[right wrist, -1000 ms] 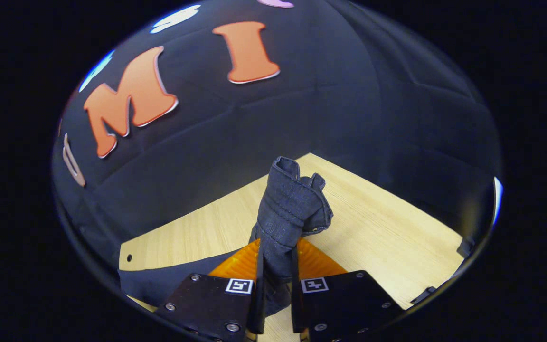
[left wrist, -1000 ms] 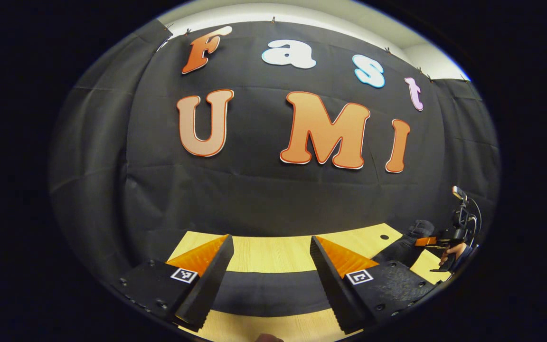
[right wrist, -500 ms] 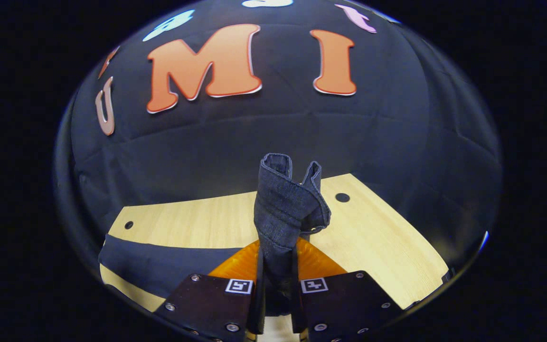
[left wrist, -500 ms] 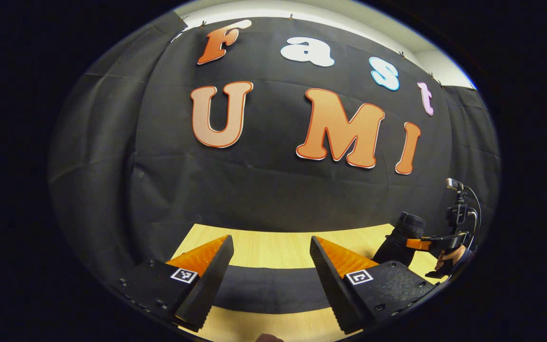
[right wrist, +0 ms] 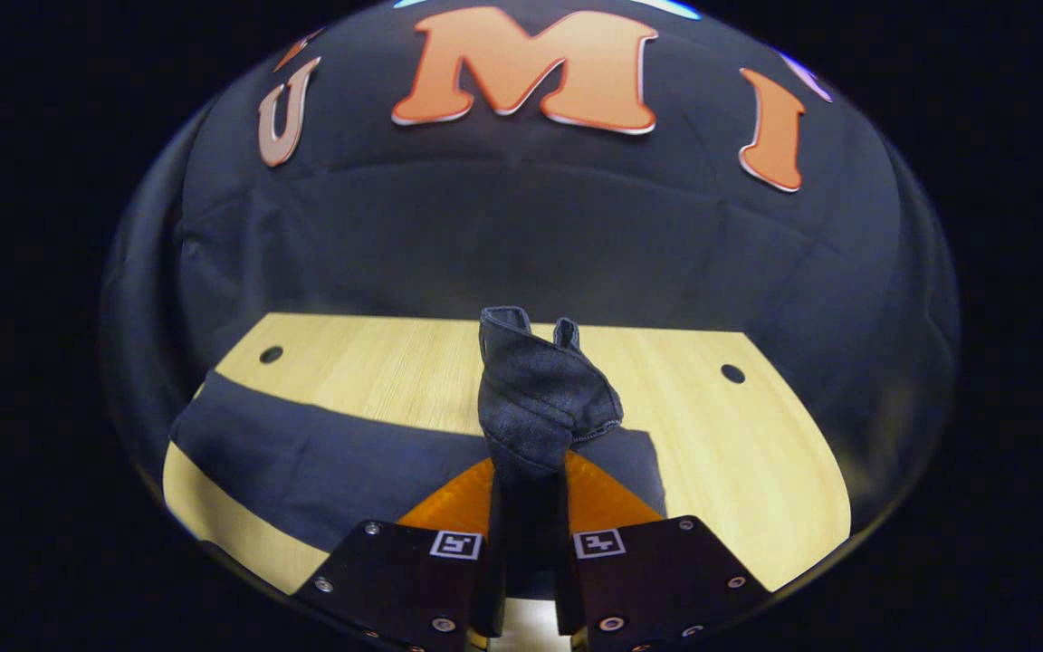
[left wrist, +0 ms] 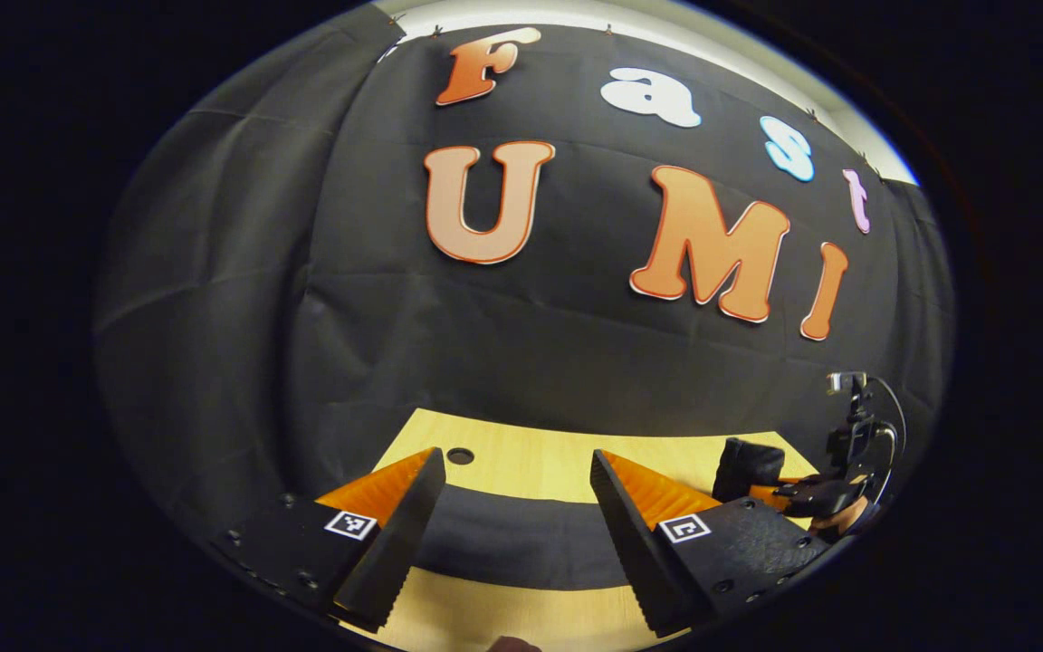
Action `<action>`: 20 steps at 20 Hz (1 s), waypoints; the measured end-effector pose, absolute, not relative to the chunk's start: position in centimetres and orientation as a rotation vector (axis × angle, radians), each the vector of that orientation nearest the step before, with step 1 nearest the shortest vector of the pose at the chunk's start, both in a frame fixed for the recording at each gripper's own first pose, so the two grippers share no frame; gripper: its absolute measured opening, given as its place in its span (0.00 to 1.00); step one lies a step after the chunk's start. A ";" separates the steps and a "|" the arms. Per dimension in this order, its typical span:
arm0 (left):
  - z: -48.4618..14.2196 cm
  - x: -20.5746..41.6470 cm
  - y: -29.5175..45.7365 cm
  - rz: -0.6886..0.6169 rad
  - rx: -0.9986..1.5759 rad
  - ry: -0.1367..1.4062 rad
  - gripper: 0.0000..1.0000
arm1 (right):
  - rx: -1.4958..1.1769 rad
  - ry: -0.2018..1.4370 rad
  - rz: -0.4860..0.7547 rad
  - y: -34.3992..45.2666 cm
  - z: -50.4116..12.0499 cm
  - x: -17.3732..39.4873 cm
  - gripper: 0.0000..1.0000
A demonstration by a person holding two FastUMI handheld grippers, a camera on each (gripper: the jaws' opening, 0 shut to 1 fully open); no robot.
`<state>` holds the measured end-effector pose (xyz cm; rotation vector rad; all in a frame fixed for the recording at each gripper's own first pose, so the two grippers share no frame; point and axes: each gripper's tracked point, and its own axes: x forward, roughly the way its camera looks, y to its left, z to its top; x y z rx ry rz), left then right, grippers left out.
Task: Grasp the waist and the cuffs of the jeans and fold them to make the two legs overlap; first hold the waist and fold one-third of the jeans toward the cuffs, then hold the cuffs and fold the remaining one-third in the same direction to finish folding.
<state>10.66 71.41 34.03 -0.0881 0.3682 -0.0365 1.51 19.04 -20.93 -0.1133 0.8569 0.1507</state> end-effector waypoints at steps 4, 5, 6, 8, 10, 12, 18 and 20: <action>32.4 9.7 74.8 0.024 -0.130 0.415 0.97 | -0.080 0.983 0.216 19.4 -23.1 -1.5 0.40; 31.9 9.5 75.5 0.037 -0.141 0.429 0.97 | -0.103 0.985 0.221 19.1 -23.2 -2.1 0.45; 31.5 9.3 76.2 0.047 -0.155 0.442 0.97 | -0.116 0.997 0.231 20.5 -23.7 -2.3 0.46; 30.1 9.2 77.2 0.063 -0.187 0.481 0.97 | -0.057 1.034 0.312 22.6 -23.5 -3.7 0.53; 28.2 9.4 77.6 0.077 -0.224 0.545 0.97 | 0.027 1.065 0.374 25.0 -22.9 -5.4 0.75; 26.0 9.6 78.0 0.085 -0.257 0.611 0.97 | 0.046 1.046 0.363 24.6 -22.3 -5.3 0.91; 16.6 10.3 80.2 0.182 -0.459 0.955 0.98 | 0.112 0.905 0.281 20.8 -16.2 -4.0 0.98; 13.5 11.0 81.5 0.229 -0.512 1.047 0.98 | 0.100 0.845 0.220 18.2 -13.2 -4.2 0.98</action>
